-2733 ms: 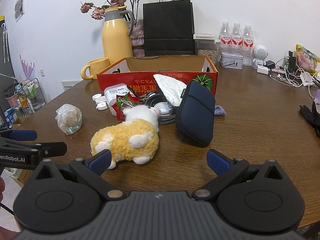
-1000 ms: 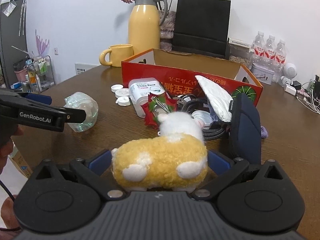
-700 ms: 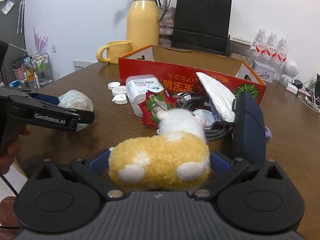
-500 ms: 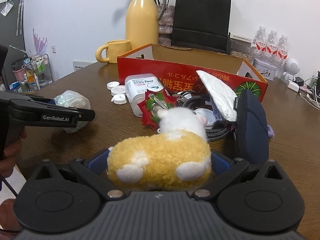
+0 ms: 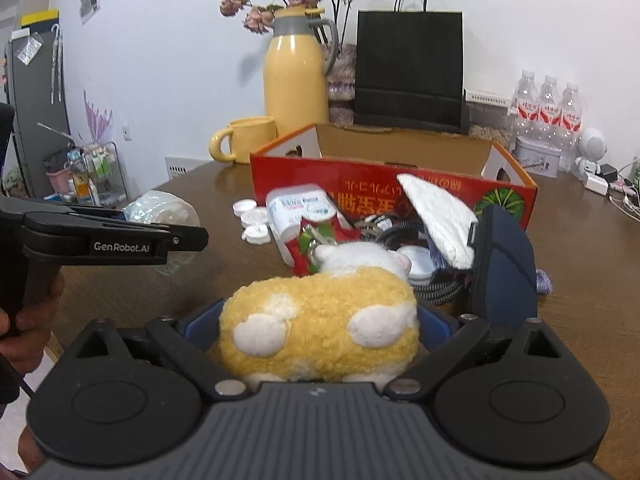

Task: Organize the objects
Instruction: 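Grasp the yellow plush sheep with the right tool while the left tool grasps the clear sparkly bag, then carry the sheep and bag into the box and open both tools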

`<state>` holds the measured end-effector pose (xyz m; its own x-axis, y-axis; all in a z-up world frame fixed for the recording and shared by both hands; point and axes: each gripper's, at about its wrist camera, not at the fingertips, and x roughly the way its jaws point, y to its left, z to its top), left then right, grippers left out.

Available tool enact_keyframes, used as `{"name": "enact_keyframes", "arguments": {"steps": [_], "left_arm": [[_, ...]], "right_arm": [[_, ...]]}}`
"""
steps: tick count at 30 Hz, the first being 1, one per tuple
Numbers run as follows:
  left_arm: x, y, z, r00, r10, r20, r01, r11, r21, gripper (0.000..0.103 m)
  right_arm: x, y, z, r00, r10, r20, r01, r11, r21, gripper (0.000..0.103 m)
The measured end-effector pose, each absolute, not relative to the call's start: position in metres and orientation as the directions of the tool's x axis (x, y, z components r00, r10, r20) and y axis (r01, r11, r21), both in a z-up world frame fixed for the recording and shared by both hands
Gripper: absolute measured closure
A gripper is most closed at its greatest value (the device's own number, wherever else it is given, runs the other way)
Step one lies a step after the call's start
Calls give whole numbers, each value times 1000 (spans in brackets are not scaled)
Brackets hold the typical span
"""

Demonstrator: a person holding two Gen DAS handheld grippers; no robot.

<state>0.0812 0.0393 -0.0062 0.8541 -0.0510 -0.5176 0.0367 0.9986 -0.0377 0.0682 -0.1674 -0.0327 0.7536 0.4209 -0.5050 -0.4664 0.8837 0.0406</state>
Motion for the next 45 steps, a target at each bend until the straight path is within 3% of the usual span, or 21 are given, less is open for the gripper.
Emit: {"name": "enact_keyframes", "arguments": {"steps": [14, 27, 45], "left_arm": [[94, 15, 33, 885, -63, -461, 39, 997, -60, 60], [156, -7, 57, 902, -59, -427, 21, 995, -93, 60], [280, -18, 49, 878, 5, -479, -56, 994, -91, 60]], "right_arm": [[82, -182, 6, 794, 470, -386, -499, 866, 30, 6], [142, -198, 33, 833, 455, -315, -470, 882, 32, 5], [278, -202, 28, 845, 387, -369, -388, 919, 74, 5]]}}
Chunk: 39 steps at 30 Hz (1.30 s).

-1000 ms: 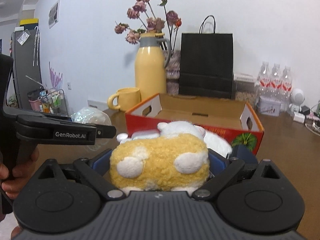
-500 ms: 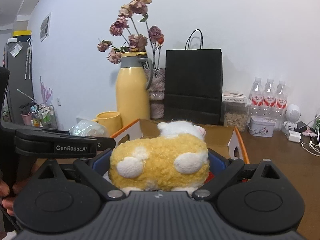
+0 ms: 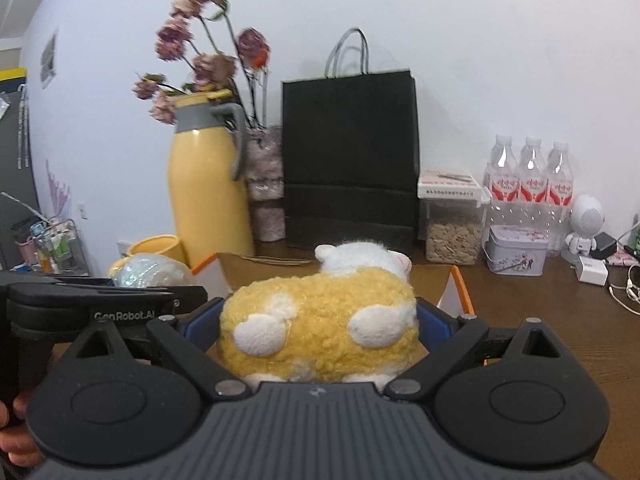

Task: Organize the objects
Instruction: 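Carry the sheep and bag into the box and open both tools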

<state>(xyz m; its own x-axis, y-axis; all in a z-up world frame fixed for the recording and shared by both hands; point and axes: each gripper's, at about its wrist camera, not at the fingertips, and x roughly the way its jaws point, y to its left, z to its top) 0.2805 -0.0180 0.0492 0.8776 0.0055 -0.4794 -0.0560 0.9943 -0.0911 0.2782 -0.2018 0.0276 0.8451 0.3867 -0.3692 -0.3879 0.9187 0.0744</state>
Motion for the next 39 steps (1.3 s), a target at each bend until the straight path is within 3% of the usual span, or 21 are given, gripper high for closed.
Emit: {"name": "enact_keyframes", "arguments": {"steps": [15, 16, 18, 19, 39], "left_arm": [[331, -19, 25, 836, 38, -547, -78, 996, -52, 58], [332, -19, 25, 833, 37, -553, -78, 996, -51, 50], [333, -20, 25, 822, 37, -568, -80, 995, -51, 24], [334, -22, 24, 817, 42, -575, -85, 995, -48, 1], [318, -23, 36, 849, 66, -524, -97, 995, -31, 0]], "right_arm": [[326, -201, -4, 821, 317, -474, -327, 943, 65, 1], [325, -201, -4, 821, 318, -475, -329, 942, 63, 0], [323, -200, -3, 818, 317, -480, -334, 941, 53, 0], [324, -200, -4, 814, 316, -488, -334, 941, 52, 0], [313, -204, 3, 824, 325, -465, -335, 940, 62, 0]]}}
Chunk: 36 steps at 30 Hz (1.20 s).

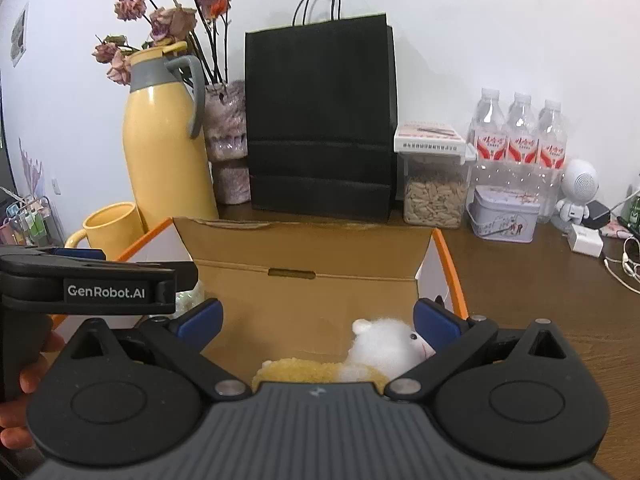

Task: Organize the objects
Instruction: 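Carry the sheep and bag into the box and open both tools, then grasp the navy zippered case with the right tool while the left tool grasps a white cap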

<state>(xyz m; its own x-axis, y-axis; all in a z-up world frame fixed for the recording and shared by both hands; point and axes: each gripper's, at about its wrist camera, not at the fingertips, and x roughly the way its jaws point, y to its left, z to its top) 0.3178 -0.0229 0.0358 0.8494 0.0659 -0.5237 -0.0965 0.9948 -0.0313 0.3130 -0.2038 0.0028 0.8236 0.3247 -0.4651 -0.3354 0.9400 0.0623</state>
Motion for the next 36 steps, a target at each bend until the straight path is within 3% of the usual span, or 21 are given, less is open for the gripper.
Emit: {"name": "enact_keyframes", "arguments": {"steps": [16, 36], "left_arm": [[252, -16, 57, 895, 69, -441, -96, 995, -38, 0], [166, 14, 61, 887, 118, -447, -138, 990, -13, 0]], "right_arm": [[259, -211, 19, 856, 328, -399, -341, 939, 40, 0], [180, -235, 14, 859, 290, -421, -312, 950, 19, 0]]}}
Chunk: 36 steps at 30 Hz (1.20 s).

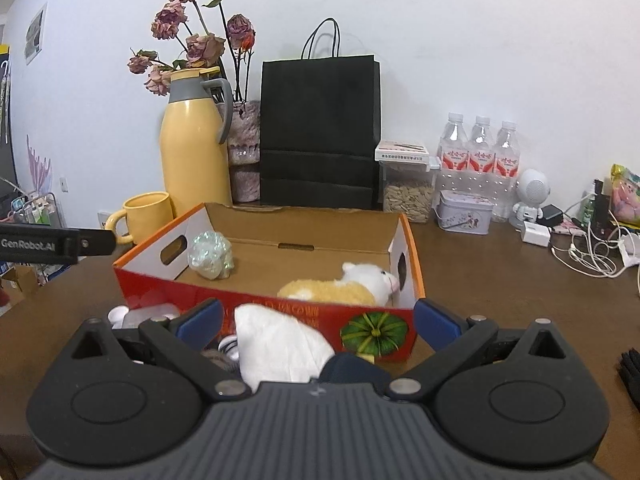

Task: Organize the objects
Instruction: 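Grasp the navy zippered case with the right tool while the left tool grasps a white cap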

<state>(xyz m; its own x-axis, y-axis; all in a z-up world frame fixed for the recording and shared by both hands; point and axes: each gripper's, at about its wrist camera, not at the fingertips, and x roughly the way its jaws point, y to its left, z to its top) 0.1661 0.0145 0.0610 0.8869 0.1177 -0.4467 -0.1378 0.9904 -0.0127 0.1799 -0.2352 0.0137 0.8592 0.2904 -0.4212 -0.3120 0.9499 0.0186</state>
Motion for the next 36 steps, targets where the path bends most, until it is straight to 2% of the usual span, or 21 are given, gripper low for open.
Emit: {"name": "enact_keyframes", "arguments": {"steps": [8, 18, 36], "left_arm": [[144, 32, 48, 865, 154, -477, -166, 986, 18, 0], [126, 58, 9, 808, 178, -561, -196, 980, 29, 0], [162, 35, -35, 768, 143, -624, -140, 989, 54, 1]], "right_arm": [[158, -247, 1, 851, 267, -453, -293, 956, 14, 0], [141, -260, -23, 826, 244, -508, -269, 963, 25, 0], [166, -284, -52, 761, 331, -558, -237, 943, 235, 0]]}}
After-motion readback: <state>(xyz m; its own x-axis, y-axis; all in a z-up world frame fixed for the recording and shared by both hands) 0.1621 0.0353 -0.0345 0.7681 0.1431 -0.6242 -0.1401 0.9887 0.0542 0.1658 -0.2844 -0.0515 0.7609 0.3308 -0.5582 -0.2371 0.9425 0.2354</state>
